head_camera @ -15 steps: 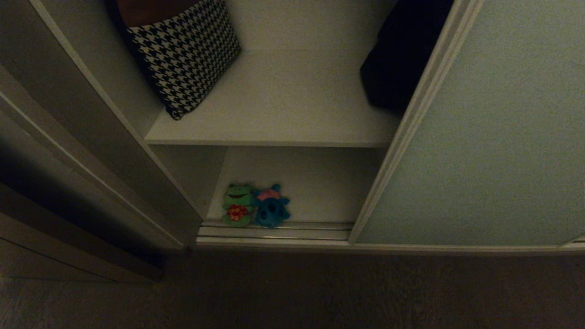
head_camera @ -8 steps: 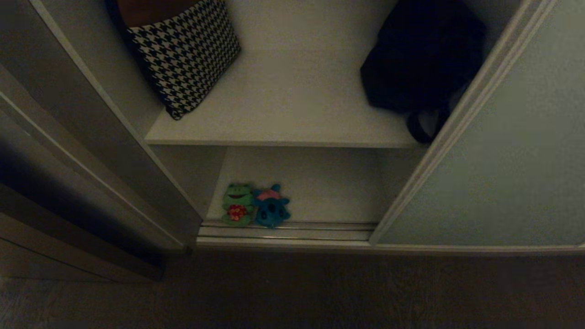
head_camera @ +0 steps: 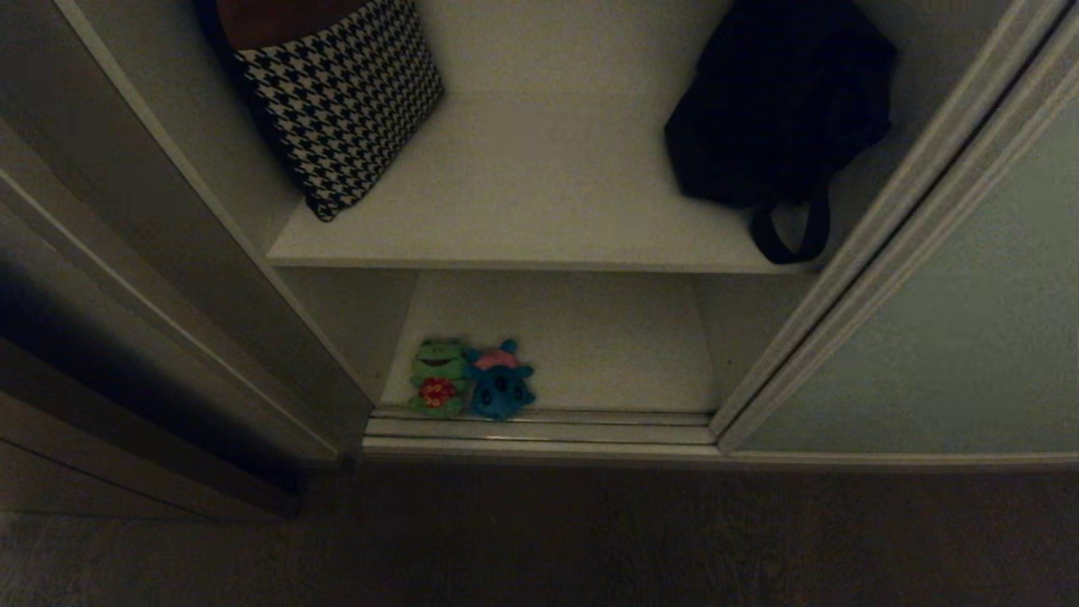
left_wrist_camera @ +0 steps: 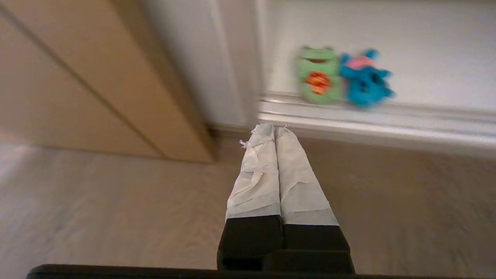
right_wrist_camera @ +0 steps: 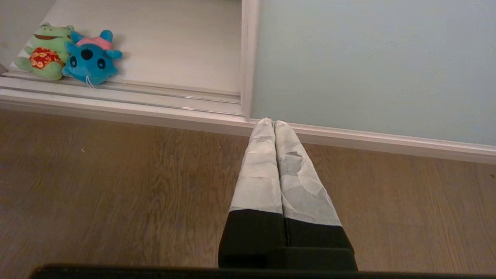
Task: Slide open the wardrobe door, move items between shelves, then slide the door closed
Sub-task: Open the door
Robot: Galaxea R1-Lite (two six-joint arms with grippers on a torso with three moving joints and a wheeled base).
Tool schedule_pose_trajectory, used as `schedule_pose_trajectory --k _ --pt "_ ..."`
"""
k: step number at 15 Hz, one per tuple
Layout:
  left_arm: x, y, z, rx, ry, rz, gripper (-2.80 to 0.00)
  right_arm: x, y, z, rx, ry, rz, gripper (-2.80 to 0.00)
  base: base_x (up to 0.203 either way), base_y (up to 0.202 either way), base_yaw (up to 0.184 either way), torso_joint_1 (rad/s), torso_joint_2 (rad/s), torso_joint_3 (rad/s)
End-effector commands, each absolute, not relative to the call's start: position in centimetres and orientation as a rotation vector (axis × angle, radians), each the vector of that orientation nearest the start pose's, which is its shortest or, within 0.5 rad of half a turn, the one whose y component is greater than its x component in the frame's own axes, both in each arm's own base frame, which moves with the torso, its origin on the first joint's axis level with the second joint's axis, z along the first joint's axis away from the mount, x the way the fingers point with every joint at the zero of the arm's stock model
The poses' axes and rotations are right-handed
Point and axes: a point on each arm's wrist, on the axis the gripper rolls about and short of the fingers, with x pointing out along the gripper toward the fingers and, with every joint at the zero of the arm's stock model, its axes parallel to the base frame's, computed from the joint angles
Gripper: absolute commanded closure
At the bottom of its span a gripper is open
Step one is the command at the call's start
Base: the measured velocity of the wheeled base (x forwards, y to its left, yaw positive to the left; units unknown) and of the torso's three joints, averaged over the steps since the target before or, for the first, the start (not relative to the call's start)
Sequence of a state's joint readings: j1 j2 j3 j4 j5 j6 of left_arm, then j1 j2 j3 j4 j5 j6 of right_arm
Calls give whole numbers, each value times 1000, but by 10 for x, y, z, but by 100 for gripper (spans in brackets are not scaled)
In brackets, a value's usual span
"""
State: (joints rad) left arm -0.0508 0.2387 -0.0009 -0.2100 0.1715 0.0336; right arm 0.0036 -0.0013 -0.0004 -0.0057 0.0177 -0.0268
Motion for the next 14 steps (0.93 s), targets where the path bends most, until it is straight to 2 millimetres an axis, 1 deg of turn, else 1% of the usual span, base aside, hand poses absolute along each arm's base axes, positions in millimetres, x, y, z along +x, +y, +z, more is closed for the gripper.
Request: schedule_pose_trajectory --k 1,3,5,14 --pt "-13 3 93 36 -36 83 0 -23 0 76 -28 -7 22 0 0 0 0 0 0 0" --pt "-23 1 83 37 -71 35 0 -23 0 76 -28 -8 23 0 0 0 0 0 0 0" --pt "-23 0 76 27 1 -11 0 -23 0 76 -28 -7 23 0 0 0 0 0 0 0" --pt "-23 0 75 11 3 -9 0 -23 0 76 -28 -7 22 0 0 0 0 0 0 0"
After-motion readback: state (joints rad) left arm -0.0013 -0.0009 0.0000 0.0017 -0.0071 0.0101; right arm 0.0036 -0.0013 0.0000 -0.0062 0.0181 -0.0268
